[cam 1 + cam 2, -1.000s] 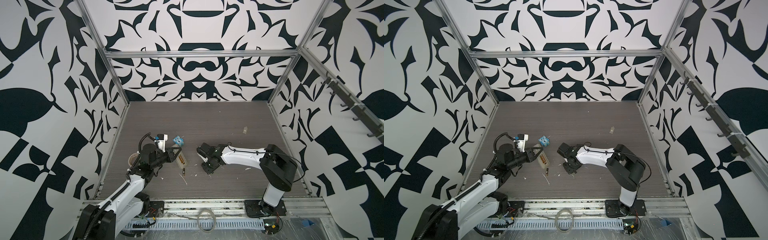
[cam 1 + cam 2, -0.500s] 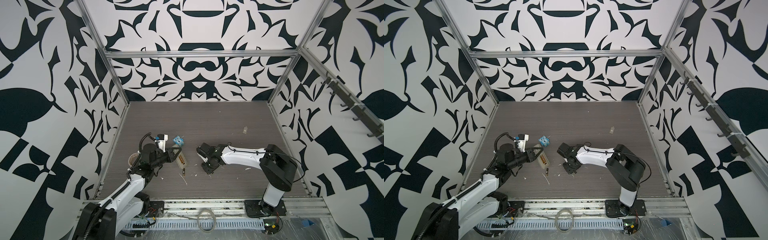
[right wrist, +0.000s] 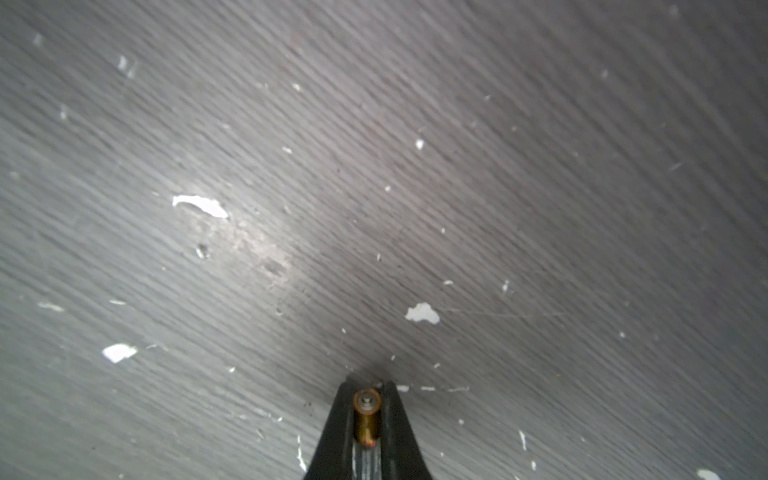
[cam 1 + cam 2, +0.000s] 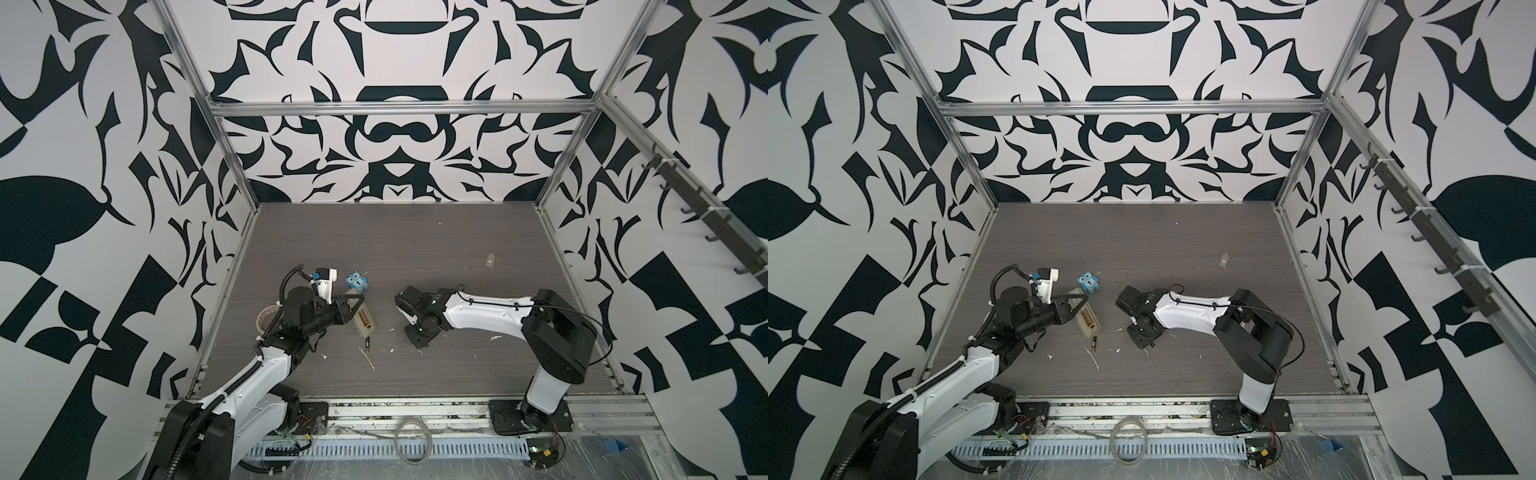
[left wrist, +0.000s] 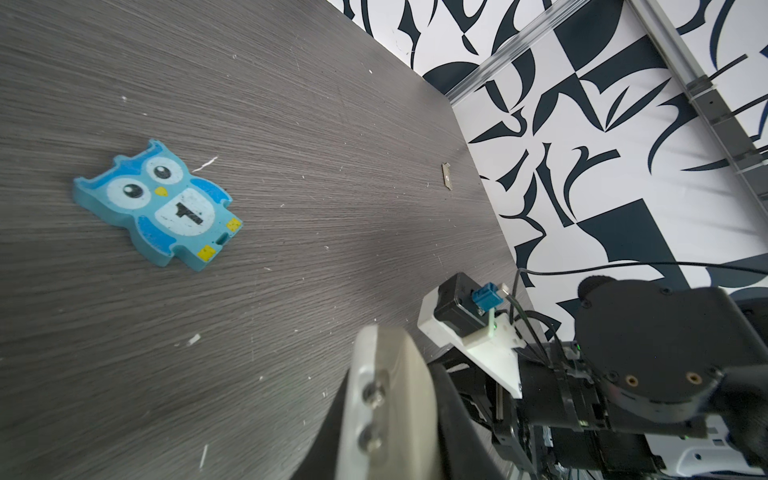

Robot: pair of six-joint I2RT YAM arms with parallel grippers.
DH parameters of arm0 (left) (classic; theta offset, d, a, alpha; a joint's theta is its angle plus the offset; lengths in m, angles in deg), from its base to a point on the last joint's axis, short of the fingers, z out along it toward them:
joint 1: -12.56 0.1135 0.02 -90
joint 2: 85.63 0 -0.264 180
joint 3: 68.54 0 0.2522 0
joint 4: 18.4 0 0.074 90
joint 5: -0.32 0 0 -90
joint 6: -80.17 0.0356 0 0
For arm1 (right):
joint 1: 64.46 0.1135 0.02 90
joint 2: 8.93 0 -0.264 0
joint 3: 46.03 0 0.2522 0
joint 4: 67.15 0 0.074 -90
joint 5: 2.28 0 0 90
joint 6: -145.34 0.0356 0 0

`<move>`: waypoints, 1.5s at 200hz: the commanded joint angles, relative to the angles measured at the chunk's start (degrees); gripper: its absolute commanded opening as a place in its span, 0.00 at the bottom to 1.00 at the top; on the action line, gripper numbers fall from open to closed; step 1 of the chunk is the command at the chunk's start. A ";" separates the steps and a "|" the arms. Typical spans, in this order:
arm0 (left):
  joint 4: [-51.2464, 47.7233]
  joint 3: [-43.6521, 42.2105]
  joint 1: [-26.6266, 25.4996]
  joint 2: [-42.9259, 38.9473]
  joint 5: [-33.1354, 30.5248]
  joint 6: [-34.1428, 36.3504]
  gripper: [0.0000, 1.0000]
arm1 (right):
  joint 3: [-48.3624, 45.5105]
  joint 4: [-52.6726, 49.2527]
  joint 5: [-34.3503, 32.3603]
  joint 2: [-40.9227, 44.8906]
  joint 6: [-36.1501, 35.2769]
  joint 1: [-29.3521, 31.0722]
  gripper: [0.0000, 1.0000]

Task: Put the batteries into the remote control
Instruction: 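Carry the held battery toward the remote held by the left gripper, then insert the battery into the remote's compartment with the right gripper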

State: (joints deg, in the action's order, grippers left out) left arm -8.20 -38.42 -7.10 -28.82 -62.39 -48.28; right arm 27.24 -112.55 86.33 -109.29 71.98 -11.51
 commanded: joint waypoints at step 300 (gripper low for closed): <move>9.37 1.58 -4.90 5.41 2.66 -10.88 0.00 | -14.64 56.90 9.63 21.06 -2.21 5.14 0.00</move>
State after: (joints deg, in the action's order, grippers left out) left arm -1.29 -37.85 -11.85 -23.09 -61.04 -57.86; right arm 12.72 -60.99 97.33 -87.94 70.21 -6.92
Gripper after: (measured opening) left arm 0.254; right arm 0.122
